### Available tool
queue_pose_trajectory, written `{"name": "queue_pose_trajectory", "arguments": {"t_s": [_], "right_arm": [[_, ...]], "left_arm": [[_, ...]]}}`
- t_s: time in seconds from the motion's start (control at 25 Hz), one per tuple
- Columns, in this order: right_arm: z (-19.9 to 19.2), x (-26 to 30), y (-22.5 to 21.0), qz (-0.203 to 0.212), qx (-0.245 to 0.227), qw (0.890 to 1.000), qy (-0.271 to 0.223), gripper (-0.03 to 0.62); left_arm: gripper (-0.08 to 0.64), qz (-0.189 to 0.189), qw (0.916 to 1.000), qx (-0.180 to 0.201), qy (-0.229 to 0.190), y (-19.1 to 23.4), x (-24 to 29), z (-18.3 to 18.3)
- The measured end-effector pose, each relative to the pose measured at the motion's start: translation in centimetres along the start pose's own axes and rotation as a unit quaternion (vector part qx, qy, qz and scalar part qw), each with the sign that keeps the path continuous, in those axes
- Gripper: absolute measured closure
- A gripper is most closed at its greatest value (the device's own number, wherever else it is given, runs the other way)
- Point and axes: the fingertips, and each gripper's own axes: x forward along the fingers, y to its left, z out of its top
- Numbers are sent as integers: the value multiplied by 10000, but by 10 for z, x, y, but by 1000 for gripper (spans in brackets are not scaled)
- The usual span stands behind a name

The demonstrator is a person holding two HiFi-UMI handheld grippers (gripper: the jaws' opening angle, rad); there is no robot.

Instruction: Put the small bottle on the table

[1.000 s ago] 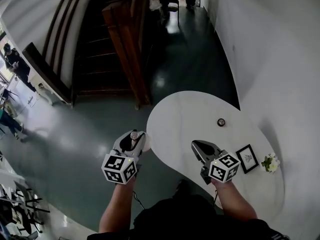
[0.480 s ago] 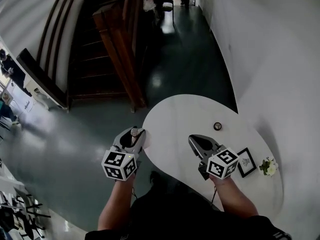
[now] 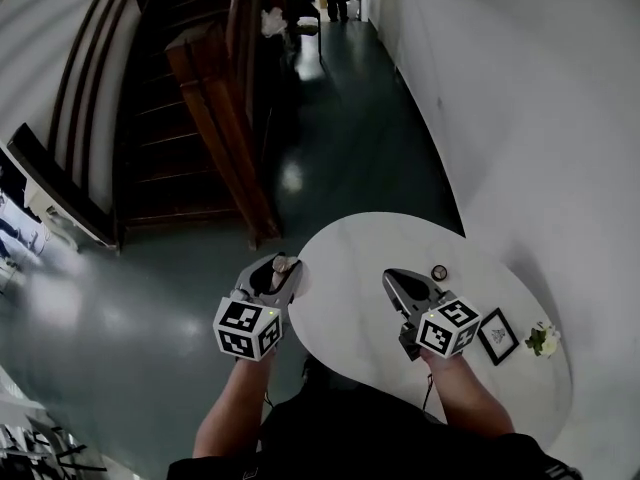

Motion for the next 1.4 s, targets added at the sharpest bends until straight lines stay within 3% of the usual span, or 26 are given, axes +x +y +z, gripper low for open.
{"name": "queue_pose_trajectory", "arguments": {"t_s": [0.32,0.72,1.4], "right_arm": [[-3,21,-15,-292,190,9994,-28,581],[-35,-5,-56,-746,495,9959,146,581],[-70,-31,-82,-1063,669,9908,497,581]], "left_arm": [[411,-489,9985,49,224,10,50,-12],[411,-953,9932,-142,650,-19,111,-53],[411,-1172,9829,-314,1386,-48,162,-134]]}}
